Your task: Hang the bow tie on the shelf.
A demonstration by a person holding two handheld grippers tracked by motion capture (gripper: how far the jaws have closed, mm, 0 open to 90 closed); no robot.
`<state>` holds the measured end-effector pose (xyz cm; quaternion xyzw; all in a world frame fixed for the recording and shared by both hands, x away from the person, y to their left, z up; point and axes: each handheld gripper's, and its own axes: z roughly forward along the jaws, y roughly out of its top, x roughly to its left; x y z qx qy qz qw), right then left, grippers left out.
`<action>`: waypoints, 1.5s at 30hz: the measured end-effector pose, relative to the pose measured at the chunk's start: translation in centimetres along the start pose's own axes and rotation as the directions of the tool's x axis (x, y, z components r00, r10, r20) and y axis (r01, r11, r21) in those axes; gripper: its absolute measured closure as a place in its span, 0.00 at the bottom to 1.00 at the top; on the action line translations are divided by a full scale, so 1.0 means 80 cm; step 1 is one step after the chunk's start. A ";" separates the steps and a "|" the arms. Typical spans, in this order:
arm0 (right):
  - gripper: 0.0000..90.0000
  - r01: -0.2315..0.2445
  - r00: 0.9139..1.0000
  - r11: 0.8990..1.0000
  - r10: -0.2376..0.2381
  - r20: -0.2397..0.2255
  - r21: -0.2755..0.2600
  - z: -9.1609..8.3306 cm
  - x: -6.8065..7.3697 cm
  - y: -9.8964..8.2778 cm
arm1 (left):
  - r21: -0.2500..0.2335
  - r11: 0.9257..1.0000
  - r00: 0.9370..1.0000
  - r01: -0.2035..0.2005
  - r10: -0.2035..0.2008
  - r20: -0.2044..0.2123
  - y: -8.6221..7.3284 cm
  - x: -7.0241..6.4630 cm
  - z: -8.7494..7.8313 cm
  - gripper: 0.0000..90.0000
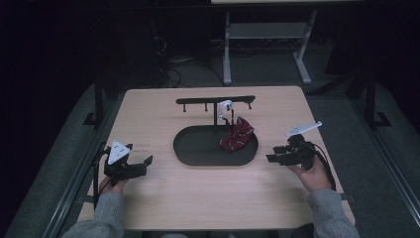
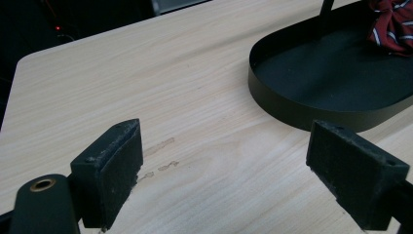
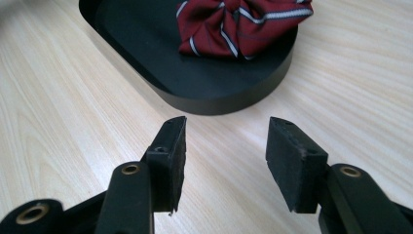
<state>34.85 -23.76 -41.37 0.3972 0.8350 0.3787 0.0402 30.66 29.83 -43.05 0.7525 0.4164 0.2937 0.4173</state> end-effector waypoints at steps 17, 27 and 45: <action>0.53 -0.040 0.999 0.999 0.040 0.022 -0.005 -0.006 -0.007 -0.036 | 0.000 1.000 1.000 -0.001 0.001 0.001 -0.001 0.000 0.001 0.14; 0.52 -0.059 0.998 0.998 0.060 0.034 -0.023 -0.015 -0.008 -0.055 | 0.006 1.000 1.000 -0.008 0.008 0.001 -0.001 0.000 0.000 0.14; 0.50 -0.058 0.997 0.997 0.061 0.043 -0.056 -0.016 -0.001 -0.081 | 0.007 1.000 1.000 -0.007 0.007 0.003 -0.001 0.000 -0.001 0.14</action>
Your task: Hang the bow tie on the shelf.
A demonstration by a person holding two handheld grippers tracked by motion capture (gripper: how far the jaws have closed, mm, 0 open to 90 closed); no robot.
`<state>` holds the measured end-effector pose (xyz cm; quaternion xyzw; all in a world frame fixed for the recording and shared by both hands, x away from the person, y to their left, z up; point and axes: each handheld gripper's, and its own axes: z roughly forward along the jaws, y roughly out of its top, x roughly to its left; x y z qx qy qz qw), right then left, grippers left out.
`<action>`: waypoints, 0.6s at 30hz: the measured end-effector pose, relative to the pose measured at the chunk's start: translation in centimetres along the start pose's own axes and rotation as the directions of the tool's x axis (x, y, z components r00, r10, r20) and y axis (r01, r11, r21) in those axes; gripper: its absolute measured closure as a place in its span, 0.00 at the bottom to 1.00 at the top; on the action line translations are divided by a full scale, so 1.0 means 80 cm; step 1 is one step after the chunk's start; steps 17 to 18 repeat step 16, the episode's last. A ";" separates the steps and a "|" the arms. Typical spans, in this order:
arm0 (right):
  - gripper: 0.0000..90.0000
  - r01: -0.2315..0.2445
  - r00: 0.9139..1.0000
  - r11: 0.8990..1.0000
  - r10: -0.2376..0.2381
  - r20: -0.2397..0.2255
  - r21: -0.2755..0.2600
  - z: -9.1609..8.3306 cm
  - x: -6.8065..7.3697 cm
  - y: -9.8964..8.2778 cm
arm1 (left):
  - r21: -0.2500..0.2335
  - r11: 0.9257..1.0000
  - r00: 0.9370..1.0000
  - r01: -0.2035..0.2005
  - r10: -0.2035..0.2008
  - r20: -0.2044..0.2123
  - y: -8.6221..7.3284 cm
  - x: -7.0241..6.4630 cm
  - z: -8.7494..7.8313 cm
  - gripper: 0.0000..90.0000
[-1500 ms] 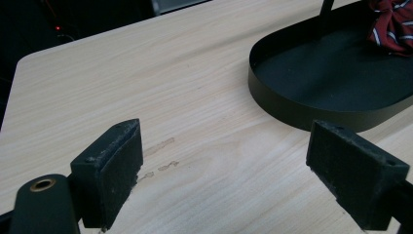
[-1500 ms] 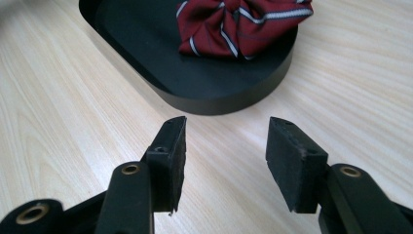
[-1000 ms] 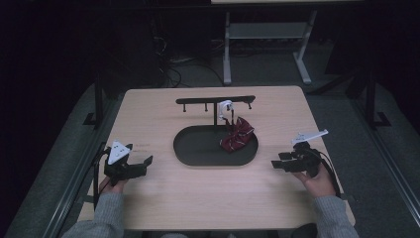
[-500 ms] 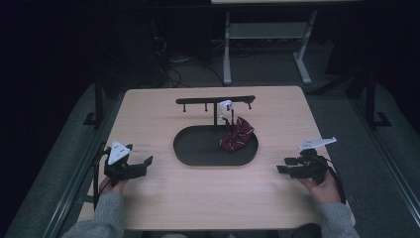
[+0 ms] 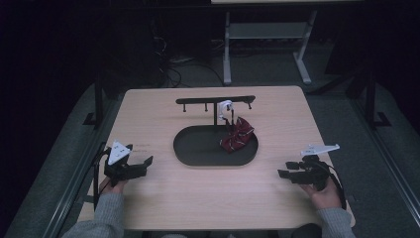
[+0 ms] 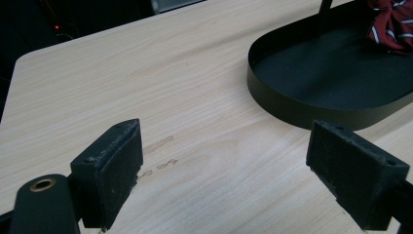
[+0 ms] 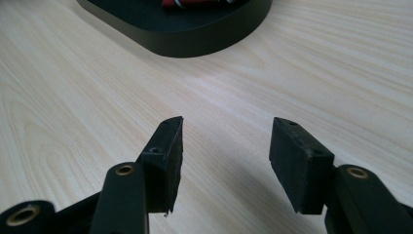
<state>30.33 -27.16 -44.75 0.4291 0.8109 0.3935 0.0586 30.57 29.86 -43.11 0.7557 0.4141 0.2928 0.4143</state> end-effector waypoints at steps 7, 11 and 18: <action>0.48 -0.005 1.000 1.000 0.005 0.008 -0.011 0.000 0.003 -0.005 | 0.000 1.000 1.000 -0.002 0.002 0.000 0.000 -0.001 0.001 0.14; 0.47 0.000 1.000 1.000 0.001 0.019 -0.026 0.000 0.007 -0.009 | 0.004 1.000 1.000 -0.005 0.005 0.002 0.001 -0.002 0.001 0.14; 0.44 0.015 0.998 0.997 -0.010 0.064 -0.079 -0.004 0.016 -0.013 | 0.006 1.000 1.000 -0.015 0.015 0.004 0.002 -0.002 0.003 0.14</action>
